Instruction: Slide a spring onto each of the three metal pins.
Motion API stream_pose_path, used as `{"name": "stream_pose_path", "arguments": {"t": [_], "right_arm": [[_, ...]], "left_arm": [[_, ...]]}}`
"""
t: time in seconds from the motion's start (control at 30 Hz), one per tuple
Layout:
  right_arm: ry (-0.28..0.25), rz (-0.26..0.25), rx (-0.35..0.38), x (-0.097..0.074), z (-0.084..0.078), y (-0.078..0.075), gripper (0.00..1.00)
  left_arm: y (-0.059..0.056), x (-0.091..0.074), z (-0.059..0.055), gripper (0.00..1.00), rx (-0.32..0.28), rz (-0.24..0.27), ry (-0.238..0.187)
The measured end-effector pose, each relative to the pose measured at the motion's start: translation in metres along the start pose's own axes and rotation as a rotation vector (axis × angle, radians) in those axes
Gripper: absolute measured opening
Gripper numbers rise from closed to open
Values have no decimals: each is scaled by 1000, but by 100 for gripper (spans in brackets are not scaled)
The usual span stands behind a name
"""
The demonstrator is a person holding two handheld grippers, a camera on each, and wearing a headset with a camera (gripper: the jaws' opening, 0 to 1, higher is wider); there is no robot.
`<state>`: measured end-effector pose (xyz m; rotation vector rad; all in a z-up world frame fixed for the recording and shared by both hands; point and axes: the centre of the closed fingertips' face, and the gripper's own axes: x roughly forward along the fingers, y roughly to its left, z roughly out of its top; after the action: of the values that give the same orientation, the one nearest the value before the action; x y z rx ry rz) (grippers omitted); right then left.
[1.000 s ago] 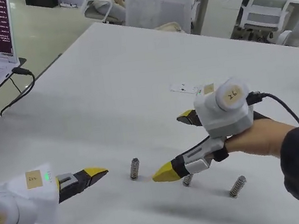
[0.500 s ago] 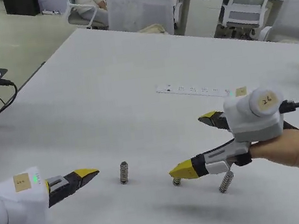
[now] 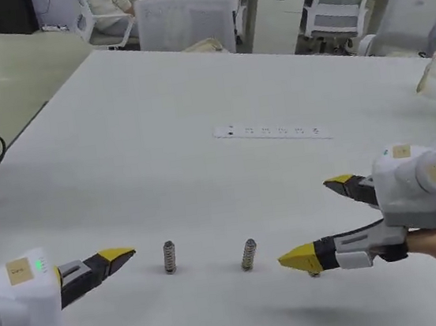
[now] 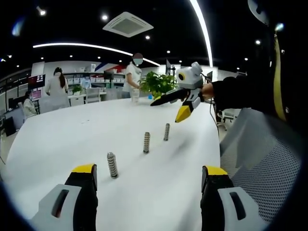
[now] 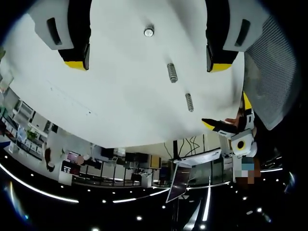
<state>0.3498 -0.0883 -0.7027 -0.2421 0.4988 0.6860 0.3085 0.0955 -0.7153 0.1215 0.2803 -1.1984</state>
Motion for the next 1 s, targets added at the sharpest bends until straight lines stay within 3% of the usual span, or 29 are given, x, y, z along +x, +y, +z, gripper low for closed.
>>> {"name": "stream_pose_path", "arguments": {"t": [0.4,0.57,0.83,1.0], "right_arm": [[-38,-45,64,-27,-31,13,100],[-67,-52,69,-36,-36,22,100],[-104,-48,51,-43,-49,43,100],[-91,-43,55,-43,-60,50,100]], "left_arm": [[0,-3,1,86,-27,18,-17],[-2,-5,0,86,-30,21,-17],[-3,-8,0,86,-44,31,-29],[-5,-9,-3,86,-52,36,-29]]}}
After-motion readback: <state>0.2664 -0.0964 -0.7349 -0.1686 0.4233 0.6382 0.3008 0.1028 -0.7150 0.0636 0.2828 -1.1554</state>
